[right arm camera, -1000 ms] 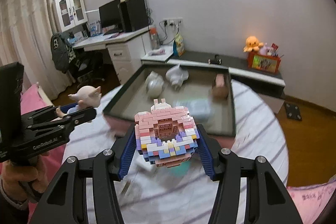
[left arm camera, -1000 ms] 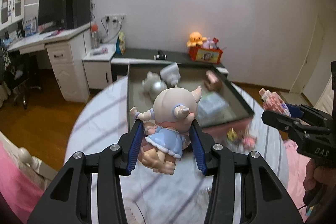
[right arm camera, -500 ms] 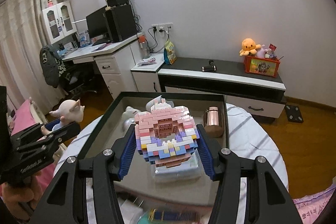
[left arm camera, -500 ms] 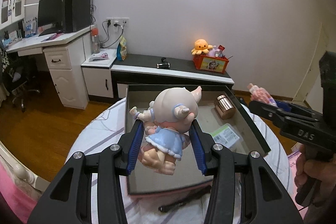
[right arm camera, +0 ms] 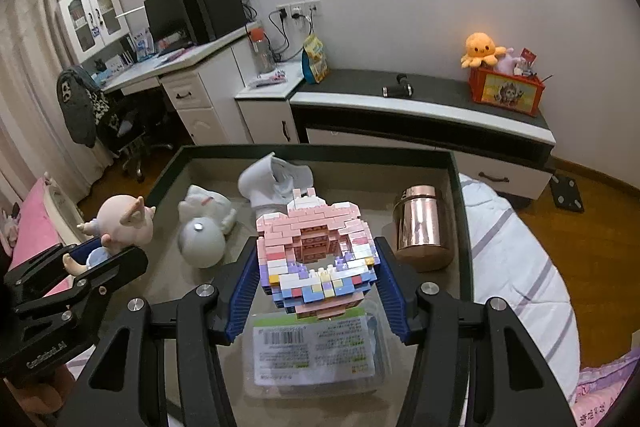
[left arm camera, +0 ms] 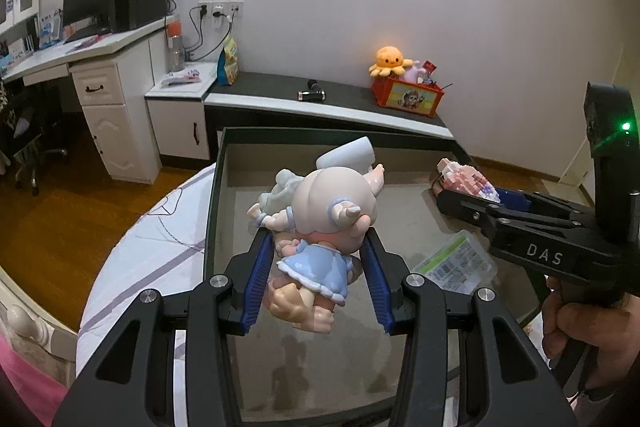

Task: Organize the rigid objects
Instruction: 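Carry the doll and donut into the tray and open both tools, then withdraw both tools from the tray toward the remaining bed items, then grasp the clear glass bottle with the left tool while the right tool grasps the pink block figure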

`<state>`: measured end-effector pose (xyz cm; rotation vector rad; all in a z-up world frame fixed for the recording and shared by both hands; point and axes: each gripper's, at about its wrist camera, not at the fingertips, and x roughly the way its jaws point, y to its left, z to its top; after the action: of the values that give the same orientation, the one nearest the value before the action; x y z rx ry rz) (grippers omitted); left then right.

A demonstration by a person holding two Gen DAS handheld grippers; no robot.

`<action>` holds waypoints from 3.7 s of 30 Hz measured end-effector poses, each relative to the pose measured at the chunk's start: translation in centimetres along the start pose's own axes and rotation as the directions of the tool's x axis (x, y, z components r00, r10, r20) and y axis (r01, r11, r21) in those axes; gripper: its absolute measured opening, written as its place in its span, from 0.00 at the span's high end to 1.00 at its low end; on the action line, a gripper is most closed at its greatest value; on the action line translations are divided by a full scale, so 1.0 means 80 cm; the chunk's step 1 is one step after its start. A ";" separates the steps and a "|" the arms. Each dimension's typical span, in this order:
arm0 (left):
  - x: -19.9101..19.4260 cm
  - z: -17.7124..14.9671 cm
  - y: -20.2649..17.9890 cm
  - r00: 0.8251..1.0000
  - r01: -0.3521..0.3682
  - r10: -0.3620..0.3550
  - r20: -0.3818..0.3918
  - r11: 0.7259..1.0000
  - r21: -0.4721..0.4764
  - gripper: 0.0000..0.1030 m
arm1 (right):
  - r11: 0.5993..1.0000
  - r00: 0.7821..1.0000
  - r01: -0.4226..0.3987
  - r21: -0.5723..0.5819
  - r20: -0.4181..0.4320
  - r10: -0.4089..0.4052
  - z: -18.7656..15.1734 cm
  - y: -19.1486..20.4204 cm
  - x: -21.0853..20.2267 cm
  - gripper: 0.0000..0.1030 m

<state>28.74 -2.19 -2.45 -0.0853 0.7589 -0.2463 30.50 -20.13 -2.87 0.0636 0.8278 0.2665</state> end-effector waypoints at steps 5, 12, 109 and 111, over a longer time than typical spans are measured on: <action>0.014 -0.003 0.002 0.999 -0.008 0.008 -0.040 1.000 0.004 0.55 | 1.000 1.000 0.006 -0.004 -0.019 -0.006 0.001 -0.001 0.008 0.46; -0.002 -0.007 0.007 0.999 -0.049 0.049 0.007 0.999 -0.011 0.07 | 0.999 1.000 0.028 0.028 -0.008 -0.028 0.002 -0.006 0.004 0.15; -0.091 -0.231 -0.082 0.982 -0.029 0.039 -0.182 0.998 0.056 0.05 | 0.957 0.975 0.222 0.185 -0.013 -0.223 -0.223 -0.025 -0.167 0.00; -0.089 -0.228 -0.083 0.984 -0.028 0.040 -0.171 0.997 0.073 0.17 | 0.955 0.972 0.234 0.184 -0.033 -0.232 -0.223 -0.029 -0.156 0.00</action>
<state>9.92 -6.58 -9.80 0.0162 0.9228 -0.2497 9.83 -26.46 -6.29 0.1393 0.8617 -0.0339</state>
